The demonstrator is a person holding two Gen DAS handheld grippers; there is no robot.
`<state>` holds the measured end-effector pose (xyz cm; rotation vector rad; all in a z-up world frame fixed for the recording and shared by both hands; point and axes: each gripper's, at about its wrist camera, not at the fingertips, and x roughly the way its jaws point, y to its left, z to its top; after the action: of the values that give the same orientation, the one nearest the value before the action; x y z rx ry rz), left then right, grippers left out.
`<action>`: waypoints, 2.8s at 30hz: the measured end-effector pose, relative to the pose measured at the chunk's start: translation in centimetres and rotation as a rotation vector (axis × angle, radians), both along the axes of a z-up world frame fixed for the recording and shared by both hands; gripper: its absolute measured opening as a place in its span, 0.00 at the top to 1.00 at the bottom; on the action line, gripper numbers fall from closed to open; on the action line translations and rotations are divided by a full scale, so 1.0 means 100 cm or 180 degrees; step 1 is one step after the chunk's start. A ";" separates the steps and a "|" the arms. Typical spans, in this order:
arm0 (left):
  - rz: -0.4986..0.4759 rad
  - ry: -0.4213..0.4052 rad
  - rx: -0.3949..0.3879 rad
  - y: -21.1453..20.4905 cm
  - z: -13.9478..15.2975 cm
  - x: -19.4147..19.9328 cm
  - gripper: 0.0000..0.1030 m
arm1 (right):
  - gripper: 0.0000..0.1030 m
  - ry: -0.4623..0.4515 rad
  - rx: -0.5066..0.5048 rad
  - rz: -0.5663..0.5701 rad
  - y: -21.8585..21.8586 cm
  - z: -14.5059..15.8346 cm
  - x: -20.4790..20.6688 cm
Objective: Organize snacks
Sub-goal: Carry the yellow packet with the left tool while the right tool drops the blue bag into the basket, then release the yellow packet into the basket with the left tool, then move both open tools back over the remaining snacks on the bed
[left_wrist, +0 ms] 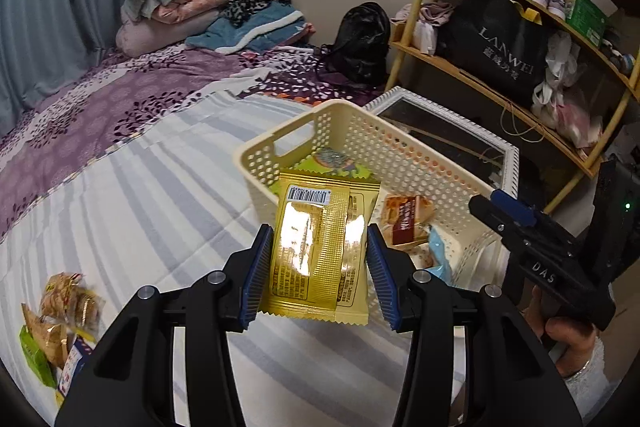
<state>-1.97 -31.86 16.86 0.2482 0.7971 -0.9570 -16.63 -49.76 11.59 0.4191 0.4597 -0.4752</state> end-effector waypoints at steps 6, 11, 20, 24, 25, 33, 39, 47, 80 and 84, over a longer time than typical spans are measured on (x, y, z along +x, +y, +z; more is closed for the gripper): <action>-0.0268 0.0173 -0.0100 -0.044 -0.007 -0.015 0.53 | 0.39 0.0006 -0.0008 -0.0060 -0.004 0.001 -0.006; -0.0289 0.0283 -0.0163 -0.058 -0.016 -0.019 0.13 | 0.37 0.0005 0.0009 -0.0106 -0.006 0.001 -0.010; -0.0039 -0.0001 -0.0024 -0.036 -0.011 -0.013 0.05 | 0.33 -0.0034 -0.0024 -0.0056 0.005 0.008 -0.005; 0.0120 -0.0171 0.0014 -0.021 -0.006 -0.008 0.03 | 0.26 -0.0037 -0.0086 0.0061 0.018 0.013 0.003; 0.0158 -0.0222 0.0030 -0.017 -0.005 -0.007 0.03 | 0.26 -0.0034 -0.0099 0.0096 0.022 0.015 0.005; 0.0520 -0.0488 0.0151 0.022 -0.001 0.006 0.03 | 0.11 0.0031 -0.0206 0.0372 0.058 0.026 0.024; 0.0839 -0.0712 0.0236 0.059 0.001 0.013 0.03 | 0.06 0.0124 -0.0268 0.0597 0.090 0.031 0.042; 0.1268 -0.0840 0.0360 0.108 -0.001 0.026 0.03 | 0.05 0.0207 -0.0359 0.0950 0.138 0.032 0.064; 0.2296 0.0103 0.0470 0.334 -0.102 0.132 0.03 | 0.05 0.0723 -0.0302 0.1927 0.248 -0.014 0.137; 0.2264 0.0206 0.0388 0.341 -0.116 0.140 0.03 | 0.05 0.0777 -0.0275 0.1947 0.249 -0.018 0.141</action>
<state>12.07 2.28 5.28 0.0265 0.9151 -0.2478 -2.55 -24.87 9.77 0.1209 0.7673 0.0504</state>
